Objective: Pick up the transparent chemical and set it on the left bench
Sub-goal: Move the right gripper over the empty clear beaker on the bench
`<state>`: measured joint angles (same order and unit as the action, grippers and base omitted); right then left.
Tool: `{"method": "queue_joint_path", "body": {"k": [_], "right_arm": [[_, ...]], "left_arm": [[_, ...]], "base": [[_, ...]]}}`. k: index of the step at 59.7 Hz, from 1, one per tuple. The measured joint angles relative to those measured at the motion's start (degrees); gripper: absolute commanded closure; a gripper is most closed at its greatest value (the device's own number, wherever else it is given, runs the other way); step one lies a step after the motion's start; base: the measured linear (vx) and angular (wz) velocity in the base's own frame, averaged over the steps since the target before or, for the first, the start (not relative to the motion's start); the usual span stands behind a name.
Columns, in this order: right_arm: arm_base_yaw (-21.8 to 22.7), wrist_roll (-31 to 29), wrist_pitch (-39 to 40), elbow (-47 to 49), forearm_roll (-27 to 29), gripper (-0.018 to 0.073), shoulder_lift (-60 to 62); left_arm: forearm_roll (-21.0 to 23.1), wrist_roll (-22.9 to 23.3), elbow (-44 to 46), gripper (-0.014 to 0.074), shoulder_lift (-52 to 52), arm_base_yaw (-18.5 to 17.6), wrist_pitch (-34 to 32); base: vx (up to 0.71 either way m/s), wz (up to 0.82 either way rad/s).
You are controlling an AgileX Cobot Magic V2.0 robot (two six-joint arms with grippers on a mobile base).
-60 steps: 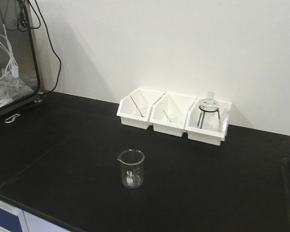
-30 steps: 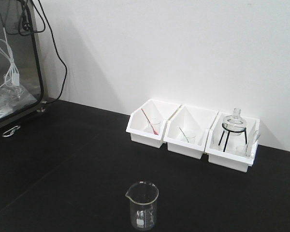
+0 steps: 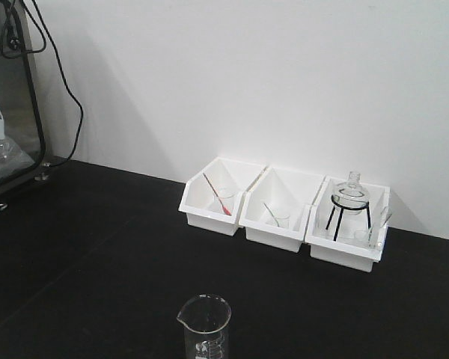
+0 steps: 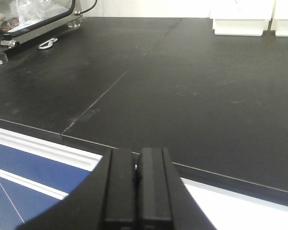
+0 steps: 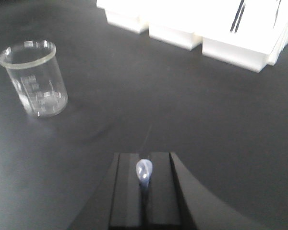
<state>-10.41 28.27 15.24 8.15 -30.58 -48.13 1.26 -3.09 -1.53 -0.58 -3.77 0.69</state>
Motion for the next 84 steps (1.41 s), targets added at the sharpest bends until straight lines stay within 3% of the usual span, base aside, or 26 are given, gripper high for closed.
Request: {"method": "queue_joint_path", "body": {"k": [26, 36, 48, 68, 84], "right_arm": [[0.0, 0.0, 0.7, 0.0, 0.2, 0.0562, -1.1], [0.0, -2.9, 11.4, 1.3, -0.2, 0.0562, -3.2], [-2.0, -4.2, 19.6, 14.7, -1.7, 0.0562, -11.0], [-15.0, -10.4, 24.9, 41.4, 0.3, 0.0562, -38.7], [-17.0, -12.7, 27.4, 53.0, 0.5, 0.0555, -53.0]], "left_arm": [[0.0, 0.0, 0.0, 0.06, 0.0, 0.0, 0.0], [0.0, 0.0, 0.0, 0.06, 0.0, 0.0, 0.0], [0.0, 0.0, 0.0, 0.06, 0.0, 0.0, 0.0], [0.0, 0.0, 0.0, 0.06, 0.0, 0.0, 0.0], [0.0, 0.0, 0.0, 0.06, 0.0, 0.0, 0.0]], "base": [[0.0, 0.0], [0.0, 0.0], [0.0, 0.0], [0.0, 0.0], [0.0, 0.0]]}}
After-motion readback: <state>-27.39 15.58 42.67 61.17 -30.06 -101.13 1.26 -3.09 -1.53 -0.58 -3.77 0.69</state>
